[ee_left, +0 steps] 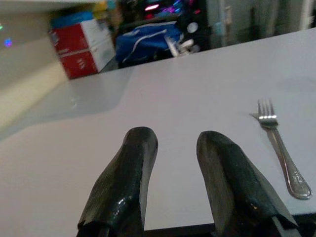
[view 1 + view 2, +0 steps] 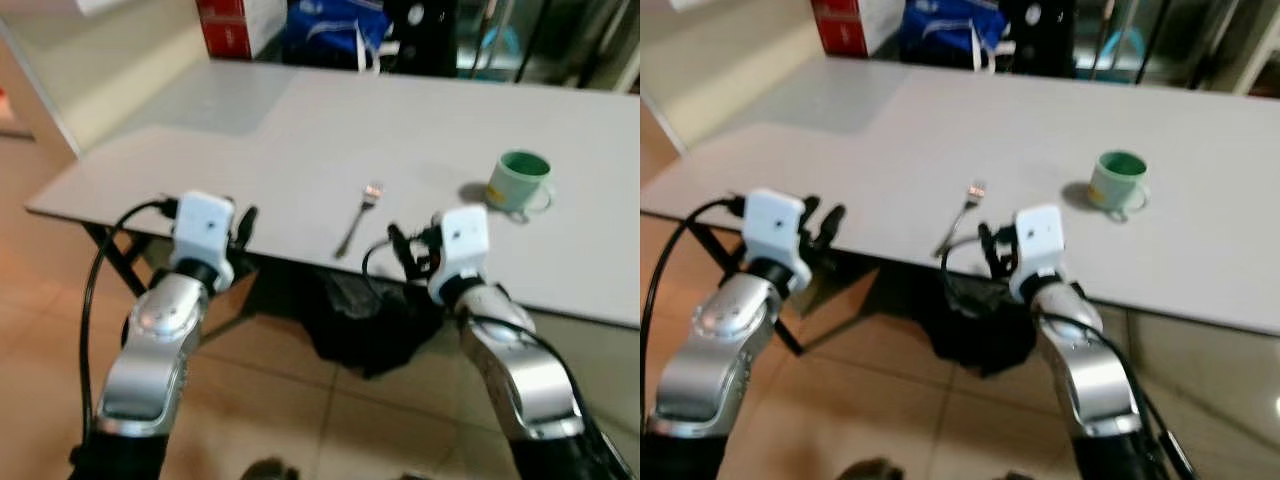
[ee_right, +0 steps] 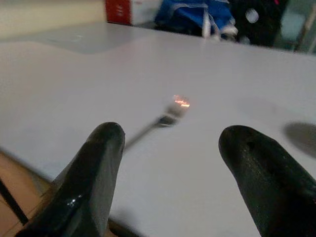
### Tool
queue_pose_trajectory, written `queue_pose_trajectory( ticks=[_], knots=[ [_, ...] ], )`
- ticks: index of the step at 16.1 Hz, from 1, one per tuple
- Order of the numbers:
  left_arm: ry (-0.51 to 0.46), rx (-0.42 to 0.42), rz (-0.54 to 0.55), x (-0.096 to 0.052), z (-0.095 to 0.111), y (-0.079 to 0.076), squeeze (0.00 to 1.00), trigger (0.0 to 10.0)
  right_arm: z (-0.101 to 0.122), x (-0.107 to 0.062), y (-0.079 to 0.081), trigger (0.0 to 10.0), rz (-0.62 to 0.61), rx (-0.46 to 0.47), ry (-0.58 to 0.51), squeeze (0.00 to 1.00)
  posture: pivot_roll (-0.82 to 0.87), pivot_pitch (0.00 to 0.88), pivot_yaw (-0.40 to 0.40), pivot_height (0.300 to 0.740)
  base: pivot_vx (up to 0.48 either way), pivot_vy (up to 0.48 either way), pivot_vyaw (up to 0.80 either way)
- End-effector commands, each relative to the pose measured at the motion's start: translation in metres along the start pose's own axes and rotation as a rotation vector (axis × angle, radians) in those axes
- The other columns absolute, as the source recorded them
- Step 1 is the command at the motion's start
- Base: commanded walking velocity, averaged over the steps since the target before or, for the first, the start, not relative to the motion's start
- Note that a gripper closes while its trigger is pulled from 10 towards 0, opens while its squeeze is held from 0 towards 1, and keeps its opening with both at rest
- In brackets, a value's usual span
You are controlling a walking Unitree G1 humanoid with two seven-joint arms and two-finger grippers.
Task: Setting the table
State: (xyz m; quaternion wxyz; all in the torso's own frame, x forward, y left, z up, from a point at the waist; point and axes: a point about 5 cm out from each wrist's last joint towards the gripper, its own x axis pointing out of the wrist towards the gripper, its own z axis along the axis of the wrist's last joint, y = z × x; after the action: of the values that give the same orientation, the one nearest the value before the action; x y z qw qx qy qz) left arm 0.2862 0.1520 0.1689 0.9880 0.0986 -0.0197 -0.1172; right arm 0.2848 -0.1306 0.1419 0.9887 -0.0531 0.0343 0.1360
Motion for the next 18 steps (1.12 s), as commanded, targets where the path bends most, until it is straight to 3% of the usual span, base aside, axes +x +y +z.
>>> queue_pose_trajectory(
  ticks=[1, 3, 5, 7, 9, 14, 18],
  knots=[
    [0.016, -0.001, 0.009, -0.002, 0.000, 0.003, 0.00, 10.0, 0.006, -0.003, 0.005, 10.0, 0.030, 0.016, -0.041, 0.00, -0.04, 0.016, 0.050, 0.740, 0.000, 0.480, 0.00],
    [0.034, -0.021, 0.028, 0.001, -0.001, 0.001, 0.00, 10.0, 0.004, -0.007, 0.006, 10.0, 0.020, 0.093, -0.042, 0.00, -0.05, 0.012, 0.066, 0.740, 0.000, 0.480, 0.00],
    [0.054, 0.002, 0.025, 0.004, -0.003, -0.001, 0.00, 10.0, 0.002, -0.006, 0.010, 10.0, 0.031, 0.101, -0.051, 0.00, -0.04, 0.020, 0.069, 0.740, 0.000, 0.480, 0.00],
    [0.019, 0.005, 0.052, 0.005, 0.008, 0.002, 0.00, 10.0, 0.004, -0.001, 0.006, 10.0, -0.036, 0.152, -0.038, 0.00, -0.02, 0.010, 0.019, 0.740, 0.000, 0.480, 0.00],
    [0.038, -0.011, 0.112, -0.001, 0.005, 0.008, 0.00, 10.0, 0.004, 0.002, 0.004, 10.0, -0.094, 0.227, 0.004, 0.00, -0.02, 0.014, 0.006, 0.740, 0.000, 0.480, -0.80],
    [0.052, -0.016, 0.141, -0.008, 0.001, 0.009, 0.00, 10.0, 0.017, -0.002, -0.002, 10.0, -0.072, 0.201, -0.059, 0.00, -0.03, 0.013, 0.000, 0.740, 0.000, 0.480, -0.80],
    [0.026, -0.013, 0.171, -0.006, 0.013, 0.015, 0.00, 10.0, 0.023, 0.004, 0.007, 10.0, -0.028, 0.192, -0.076, 0.00, -0.01, 0.000, -0.023, 0.740, 0.000, 0.480, -0.60]
  ],
)
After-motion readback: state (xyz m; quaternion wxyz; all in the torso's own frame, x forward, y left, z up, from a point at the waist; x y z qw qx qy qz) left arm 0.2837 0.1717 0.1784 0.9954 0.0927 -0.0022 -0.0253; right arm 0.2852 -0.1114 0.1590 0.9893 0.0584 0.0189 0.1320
